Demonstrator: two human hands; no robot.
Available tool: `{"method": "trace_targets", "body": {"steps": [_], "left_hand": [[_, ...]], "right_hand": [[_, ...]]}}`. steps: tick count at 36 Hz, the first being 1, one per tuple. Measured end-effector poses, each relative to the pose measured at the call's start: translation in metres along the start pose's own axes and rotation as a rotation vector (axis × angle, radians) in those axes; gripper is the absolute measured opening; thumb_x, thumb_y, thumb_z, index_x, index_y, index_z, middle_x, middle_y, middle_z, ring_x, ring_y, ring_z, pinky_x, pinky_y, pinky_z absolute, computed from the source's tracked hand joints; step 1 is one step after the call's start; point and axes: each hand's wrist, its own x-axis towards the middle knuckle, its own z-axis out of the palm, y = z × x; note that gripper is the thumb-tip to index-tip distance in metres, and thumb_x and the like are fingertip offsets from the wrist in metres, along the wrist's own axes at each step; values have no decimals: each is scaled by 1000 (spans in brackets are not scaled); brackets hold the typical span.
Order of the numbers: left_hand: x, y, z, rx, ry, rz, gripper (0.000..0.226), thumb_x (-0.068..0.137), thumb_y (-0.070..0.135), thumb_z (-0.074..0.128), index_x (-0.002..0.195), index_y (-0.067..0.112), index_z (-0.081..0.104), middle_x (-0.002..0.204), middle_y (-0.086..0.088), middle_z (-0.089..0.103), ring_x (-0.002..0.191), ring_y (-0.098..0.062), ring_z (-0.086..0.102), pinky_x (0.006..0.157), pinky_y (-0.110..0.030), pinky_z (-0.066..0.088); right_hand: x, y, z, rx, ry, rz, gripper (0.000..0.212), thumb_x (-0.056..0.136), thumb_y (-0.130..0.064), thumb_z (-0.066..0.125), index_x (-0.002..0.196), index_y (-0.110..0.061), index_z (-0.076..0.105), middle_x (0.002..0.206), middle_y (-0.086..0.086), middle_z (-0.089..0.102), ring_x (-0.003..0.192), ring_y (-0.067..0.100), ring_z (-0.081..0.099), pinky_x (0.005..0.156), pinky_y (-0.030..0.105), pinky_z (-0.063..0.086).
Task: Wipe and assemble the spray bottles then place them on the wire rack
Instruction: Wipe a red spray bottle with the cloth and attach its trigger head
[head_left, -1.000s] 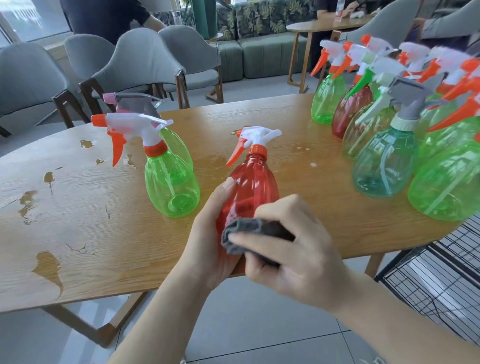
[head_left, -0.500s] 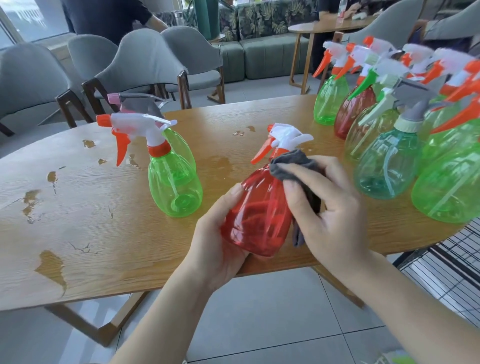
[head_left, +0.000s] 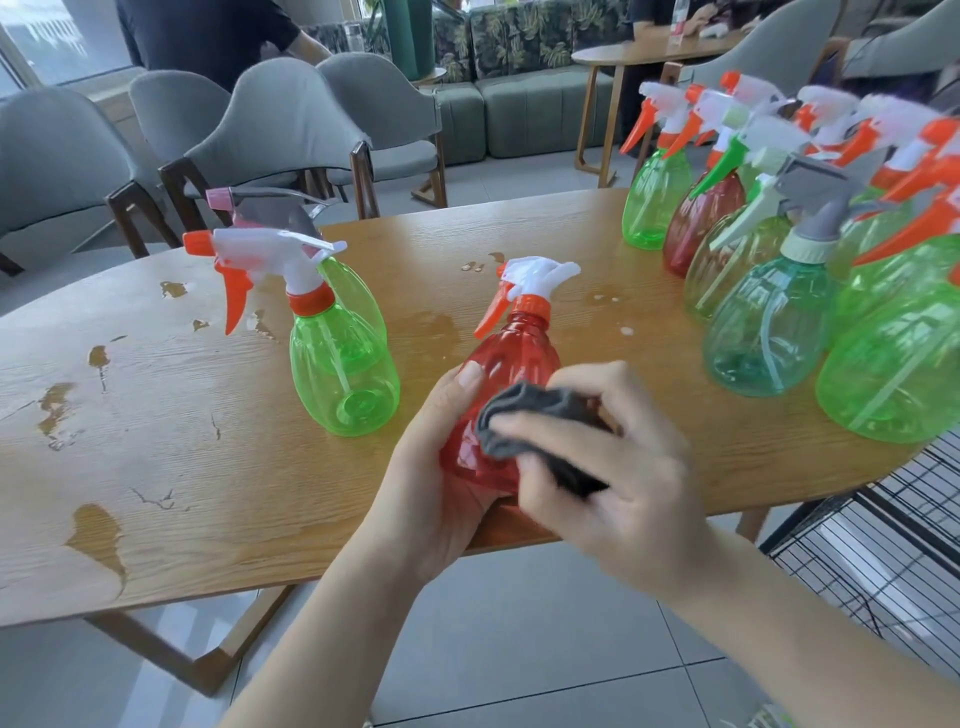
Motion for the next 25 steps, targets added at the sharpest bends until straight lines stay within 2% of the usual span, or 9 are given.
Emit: {"method": "trace_targets", "body": {"steps": [2, 4, 8, 10, 13, 17, 21, 25], "left_hand": [[-1, 3, 0, -33, -28, -70, 62, 93, 50, 67, 126, -2, 64, 116, -20, 68, 109, -31, 67, 100, -41, 55], [-2, 4, -2, -90, -59, -118, 59, 96, 54, 60, 122, 2, 65, 105, -14, 68, 99, -26, 69, 91, -35, 56], [-2, 5, 1, -114, -53, -114, 64, 96, 56, 57, 127, 0, 65, 114, -18, 67, 109, -30, 66, 103, -41, 52], [-1, 4, 2, -135, -41, -76, 62, 95, 51, 58, 125, -2, 67, 120, -22, 67, 113, -33, 66, 105, -42, 53], [2, 2, 2, -138, -4, -20, 60, 91, 43, 63, 131, -1, 67, 132, -23, 65, 121, -32, 64, 104, -43, 54], [0, 0, 3, -57, 18, -28, 54, 91, 42, 62, 129, 4, 70, 135, -20, 66, 122, -33, 65, 107, -48, 52], [0, 3, 2, -38, 35, -9, 66, 91, 44, 64, 141, 2, 59, 139, -22, 63, 125, -34, 63, 109, -49, 50], [-1, 5, 2, 22, -23, 16, 82, 83, 52, 79, 145, 3, 56, 139, -21, 62, 121, -32, 65, 101, -47, 56]], "right_hand": [[-4, -4, 4, -13, -37, -93, 17, 92, -9, 70, 104, -7, 81, 101, 17, 65, 85, 31, 63, 81, 34, 54], [-8, -5, 9, -41, -53, -166, 17, 90, -9, 71, 103, -8, 82, 98, 16, 67, 87, 29, 60, 83, 36, 53], [-7, 0, 9, -97, -47, -220, 18, 91, -12, 71, 105, -13, 83, 100, 11, 67, 90, 28, 57, 81, 41, 53], [-2, 4, 4, -123, -22, -184, 18, 95, -14, 68, 107, -13, 82, 101, 13, 68, 90, 28, 59, 85, 38, 53], [9, 11, -2, -114, 35, -2, 21, 101, -14, 61, 113, -9, 78, 106, 12, 64, 94, 26, 62, 93, 30, 49], [18, 21, -8, 3, 82, 308, 23, 102, -13, 61, 120, -8, 74, 112, 4, 61, 109, -1, 57, 95, 14, 42], [10, 11, -2, 53, 86, 274, 22, 98, -4, 65, 118, -4, 75, 112, 11, 64, 110, 12, 63, 94, 22, 47], [9, 7, 0, 73, 70, 216, 22, 96, -3, 65, 116, -6, 75, 112, 13, 64, 105, 13, 64, 90, 23, 49]]}}
